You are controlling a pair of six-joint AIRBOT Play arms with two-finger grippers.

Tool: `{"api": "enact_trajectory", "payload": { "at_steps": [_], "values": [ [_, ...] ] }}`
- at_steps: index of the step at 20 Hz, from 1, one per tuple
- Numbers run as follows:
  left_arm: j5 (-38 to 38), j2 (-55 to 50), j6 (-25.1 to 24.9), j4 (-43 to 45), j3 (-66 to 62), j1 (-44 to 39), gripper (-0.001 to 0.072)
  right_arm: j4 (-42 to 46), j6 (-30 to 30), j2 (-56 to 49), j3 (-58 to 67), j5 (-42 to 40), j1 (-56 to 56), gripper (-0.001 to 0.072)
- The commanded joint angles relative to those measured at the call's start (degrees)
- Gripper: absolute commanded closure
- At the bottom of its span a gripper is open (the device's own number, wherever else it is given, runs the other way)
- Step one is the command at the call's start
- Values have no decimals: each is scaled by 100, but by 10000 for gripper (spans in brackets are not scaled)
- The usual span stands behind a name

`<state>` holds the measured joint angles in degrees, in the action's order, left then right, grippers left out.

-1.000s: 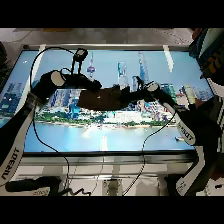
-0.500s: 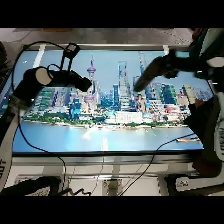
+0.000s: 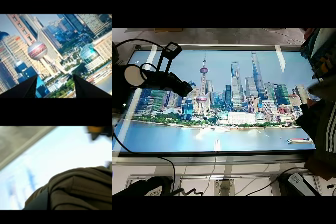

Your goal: Fold the clothes and pants, and hang the long-sleeved shirts on hangers.

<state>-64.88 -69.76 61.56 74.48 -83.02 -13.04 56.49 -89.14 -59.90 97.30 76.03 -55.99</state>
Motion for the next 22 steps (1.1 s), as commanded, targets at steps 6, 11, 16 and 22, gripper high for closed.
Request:
{"api": "enact_trajectory", "payload": {
  "at_steps": [6, 11, 16, 22],
  "values": [
    [-186, 4, -2, 52, 0, 17, 221, 2767, -1080, 481, 7, 1700, -2059, 697],
    [-186, 4, -2, 52, 0, 17, 221, 2804, -1696, 476, 7, 1410, -2116, 16],
    [-184, 4, -2, 52, 0, 17, 220, 881, -1613, 367, 0, 1351, -2109, 387],
    [-184, 4, -2, 52, 0, 17, 220, -721, 92, 299, -11, 1257, -127, 702]
  ]
}}
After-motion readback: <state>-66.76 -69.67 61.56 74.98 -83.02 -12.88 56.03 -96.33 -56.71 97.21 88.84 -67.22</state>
